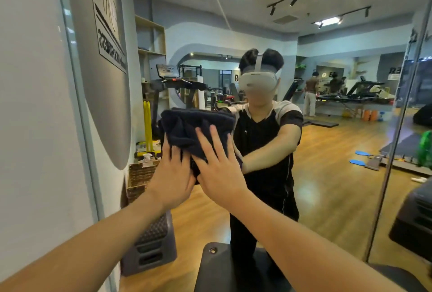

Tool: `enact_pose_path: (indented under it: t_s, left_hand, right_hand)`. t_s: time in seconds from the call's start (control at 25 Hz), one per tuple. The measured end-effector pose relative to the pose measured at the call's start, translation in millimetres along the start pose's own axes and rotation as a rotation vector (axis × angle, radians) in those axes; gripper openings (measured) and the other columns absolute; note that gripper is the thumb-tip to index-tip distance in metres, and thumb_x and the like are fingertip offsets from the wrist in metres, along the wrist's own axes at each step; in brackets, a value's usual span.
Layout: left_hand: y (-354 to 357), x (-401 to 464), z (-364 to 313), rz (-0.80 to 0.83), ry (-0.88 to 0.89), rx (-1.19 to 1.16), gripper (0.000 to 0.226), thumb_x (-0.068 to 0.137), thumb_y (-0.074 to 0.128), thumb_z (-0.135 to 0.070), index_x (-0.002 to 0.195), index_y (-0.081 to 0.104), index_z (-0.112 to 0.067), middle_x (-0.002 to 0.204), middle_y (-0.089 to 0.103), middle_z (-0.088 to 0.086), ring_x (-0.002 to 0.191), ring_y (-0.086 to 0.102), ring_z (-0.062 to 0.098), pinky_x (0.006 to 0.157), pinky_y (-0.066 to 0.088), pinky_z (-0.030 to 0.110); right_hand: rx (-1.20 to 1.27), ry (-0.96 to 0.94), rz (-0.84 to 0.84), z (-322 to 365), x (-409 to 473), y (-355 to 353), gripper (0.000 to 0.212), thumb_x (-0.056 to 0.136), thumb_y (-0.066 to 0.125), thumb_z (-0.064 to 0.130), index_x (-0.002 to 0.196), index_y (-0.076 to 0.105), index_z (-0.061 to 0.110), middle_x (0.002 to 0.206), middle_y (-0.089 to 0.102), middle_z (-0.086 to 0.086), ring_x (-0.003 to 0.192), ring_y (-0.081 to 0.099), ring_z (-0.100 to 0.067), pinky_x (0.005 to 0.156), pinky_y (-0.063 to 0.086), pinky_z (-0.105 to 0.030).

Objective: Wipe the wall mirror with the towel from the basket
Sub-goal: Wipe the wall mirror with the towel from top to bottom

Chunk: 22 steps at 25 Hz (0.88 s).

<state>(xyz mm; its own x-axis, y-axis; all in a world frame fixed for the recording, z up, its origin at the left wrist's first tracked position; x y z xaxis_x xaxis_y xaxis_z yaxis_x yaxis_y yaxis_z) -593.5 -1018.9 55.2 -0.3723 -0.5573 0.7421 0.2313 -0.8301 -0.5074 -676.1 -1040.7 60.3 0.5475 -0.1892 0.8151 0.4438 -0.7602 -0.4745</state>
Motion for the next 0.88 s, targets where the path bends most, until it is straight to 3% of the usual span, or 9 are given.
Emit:
enact_pose_path:
  t_s: [0.08, 0.2, 0.28, 0.36, 0.44, 0.6, 0.76, 0.88]
  left_hand:
    - [14, -5, -63, 0.071, 0.076, -0.024, 0.073, 0.095, 0.051, -0.032, 0.154, 0.021, -0.001, 0.15, 0.039, 0.038, 0.144, 0.017, 0.059, 0.116, 0.017, 0.077]
    - [28, 20, -161, 0.144, 0.113, -0.117, 0.078, 0.099, 0.035, -0.035, 0.16, 0.0, -0.002, 0.163, 0.0, 0.037, 0.149, -0.009, 0.061, 0.115, 0.008, 0.078]
    - [15, 59, -203, 0.065, 0.064, -0.254, 0.086, 0.097, 0.035, -0.038, 0.16, -0.014, -0.006, 0.164, -0.012, 0.034, 0.148, -0.013, 0.06, 0.116, 0.005, 0.076]
    - [-16, 105, -217, -0.096, 0.004, -0.349, 0.096, 0.093, 0.044, -0.04, 0.159, -0.017, -0.005, 0.166, -0.008, 0.029, 0.149, -0.016, 0.057, 0.12, 0.006, 0.072]
    - [-51, 150, -204, -0.228, -0.016, -0.424, 0.095, 0.09, 0.047, -0.038, 0.161, -0.007, -0.004, 0.166, -0.006, 0.022, 0.15, -0.019, 0.051, 0.124, 0.005, 0.065]
    - [-95, 208, -130, -0.268, 0.023, -0.499, 0.086, 0.09, 0.044, -0.035, 0.162, 0.004, -0.009, 0.169, -0.001, 0.019, 0.155, -0.01, 0.041, 0.126, 0.014, 0.058]
    - [-93, 184, -58, -0.313, -0.039, -0.494, 0.081, 0.093, 0.05, -0.023, 0.161, 0.009, -0.011, 0.166, 0.008, 0.017, 0.155, -0.001, 0.036, 0.126, 0.015, 0.058]
    - [-72, 130, -55, -0.329, -0.046, -0.406, 0.079, 0.094, 0.052, -0.019, 0.159, 0.01, -0.008, 0.159, 0.015, 0.016, 0.15, 0.012, 0.042, 0.122, 0.024, 0.063]
  right_hand:
    - [-0.05, 0.012, -0.011, -27, -63, 0, 0.076, 0.092, 0.055, 0.032, 0.161, 0.025, 0.024, 0.171, 0.008, -0.01, 0.157, 0.003, -0.039, 0.121, 0.02, -0.067]
    - [-0.094, 0.043, -0.046, -91, -138, -26, 0.084, 0.09, 0.06, 0.028, 0.163, 0.019, 0.023, 0.169, 0.015, -0.014, 0.156, 0.013, -0.043, 0.116, 0.029, -0.068]
    - [-0.133, 0.05, -0.049, -141, -154, -55, 0.08, 0.093, 0.056, 0.029, 0.163, 0.017, 0.023, 0.168, 0.017, -0.016, 0.155, 0.014, -0.044, 0.117, 0.028, -0.069]
    - [-0.161, 0.06, -0.064, -188, -142, -85, 0.067, 0.1, 0.051, 0.03, 0.161, 0.024, 0.02, 0.166, 0.018, -0.019, 0.155, 0.012, -0.045, 0.117, 0.027, -0.069]
    - [-0.166, 0.097, -0.119, -222, -108, -114, 0.06, 0.103, 0.049, 0.029, 0.159, 0.031, 0.016, 0.165, 0.022, -0.021, 0.155, 0.011, -0.046, 0.117, 0.027, -0.067]
    - [-0.198, 0.232, -0.256, -228, -17, -144, 0.06, 0.1, 0.052, 0.027, 0.157, 0.038, 0.019, 0.165, 0.027, -0.019, 0.154, 0.015, -0.046, 0.118, 0.021, -0.067]
    - [-0.178, 0.203, -0.241, -173, 38, -128, 0.065, 0.094, 0.046, 0.03, 0.158, 0.035, 0.025, 0.168, 0.021, -0.014, 0.156, 0.011, -0.042, 0.121, 0.013, -0.067]
    - [-0.117, 0.111, -0.186, -130, 17, -96, 0.067, 0.091, 0.048, 0.032, 0.157, 0.037, 0.025, 0.169, 0.02, -0.013, 0.156, 0.009, -0.042, 0.121, 0.015, -0.067]
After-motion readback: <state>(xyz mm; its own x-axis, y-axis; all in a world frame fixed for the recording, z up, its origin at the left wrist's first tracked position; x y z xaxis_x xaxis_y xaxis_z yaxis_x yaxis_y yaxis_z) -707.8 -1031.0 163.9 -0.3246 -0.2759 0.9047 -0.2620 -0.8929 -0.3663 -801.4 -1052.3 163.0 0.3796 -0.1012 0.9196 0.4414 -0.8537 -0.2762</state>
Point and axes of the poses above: each hand's wrist, its own x-axis towards the middle knuckle, its own y-axis out of the palm, z = x × y, the point moved 8 cm from there along x, towards the middle knuckle
